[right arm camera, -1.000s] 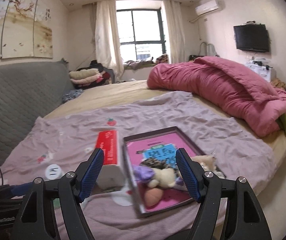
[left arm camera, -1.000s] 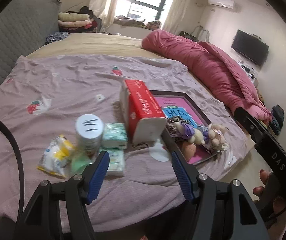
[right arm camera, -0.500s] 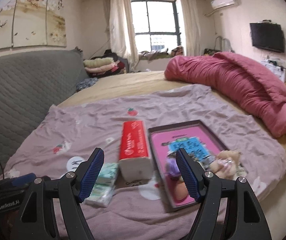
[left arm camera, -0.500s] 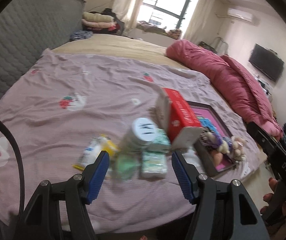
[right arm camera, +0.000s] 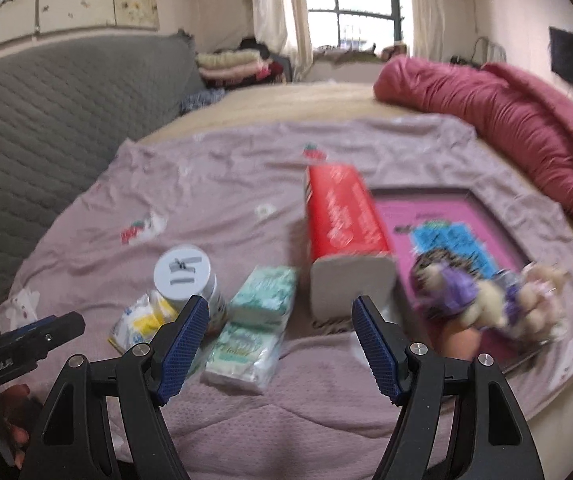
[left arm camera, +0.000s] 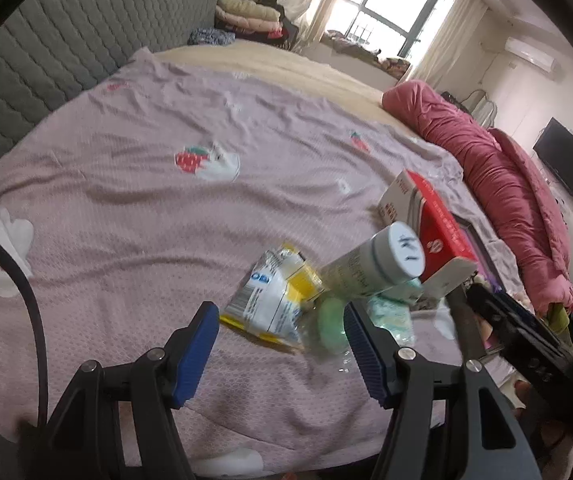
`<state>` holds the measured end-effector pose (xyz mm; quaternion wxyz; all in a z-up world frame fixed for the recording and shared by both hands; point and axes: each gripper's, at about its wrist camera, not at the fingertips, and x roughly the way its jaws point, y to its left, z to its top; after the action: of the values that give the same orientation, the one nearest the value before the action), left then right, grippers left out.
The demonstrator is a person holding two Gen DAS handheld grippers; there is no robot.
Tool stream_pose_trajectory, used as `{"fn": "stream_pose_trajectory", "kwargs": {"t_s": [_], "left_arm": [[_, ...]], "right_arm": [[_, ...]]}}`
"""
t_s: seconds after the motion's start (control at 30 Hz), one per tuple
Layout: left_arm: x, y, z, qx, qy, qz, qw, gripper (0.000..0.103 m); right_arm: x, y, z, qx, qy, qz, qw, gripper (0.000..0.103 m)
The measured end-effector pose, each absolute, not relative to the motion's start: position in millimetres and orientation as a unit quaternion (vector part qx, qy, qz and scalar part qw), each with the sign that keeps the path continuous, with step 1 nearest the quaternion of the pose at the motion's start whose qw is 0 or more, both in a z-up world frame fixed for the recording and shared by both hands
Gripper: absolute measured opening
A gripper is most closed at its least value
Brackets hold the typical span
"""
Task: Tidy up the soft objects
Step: 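Reach the left gripper to the yellow snack bag while the right reaches the green tissue pack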
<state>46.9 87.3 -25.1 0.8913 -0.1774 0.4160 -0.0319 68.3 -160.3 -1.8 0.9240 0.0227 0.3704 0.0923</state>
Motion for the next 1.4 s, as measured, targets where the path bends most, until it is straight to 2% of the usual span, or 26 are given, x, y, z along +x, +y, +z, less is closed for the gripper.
{"fn": "stream_pose_trajectory", "kwargs": {"t_s": [0.43, 1.03, 1.07, 1.17, 1.4], "left_arm": [[77, 90, -71, -0.176, 0.445, -0.044, 0.877, 0.064], [103, 83, -92, -0.152, 0.458, -0.052, 0.875, 0.065], [105, 83, -94, -0.150, 0.459, -0.052, 0.874, 0.065], [111, 83, -101, -0.151, 0.465, -0.051, 0.871, 0.067], [119, 71, -111, -0.111, 0.462, -0.053, 0.879, 0.069]], "right_arm": [[111, -129, -60, 0.006, 0.408, 0.093, 0.908, 0.075], [135, -123, -85, 0.001, 0.410, 0.075, 0.909, 0.076], [134, -123, -86, -0.001, 0.408, 0.077, 0.910, 0.075], [134, -123, -86, -0.003, 0.407, 0.086, 0.909, 0.055], [131, -126, -83, 0.001, 0.403, 0.101, 0.910, 0.052]]}}
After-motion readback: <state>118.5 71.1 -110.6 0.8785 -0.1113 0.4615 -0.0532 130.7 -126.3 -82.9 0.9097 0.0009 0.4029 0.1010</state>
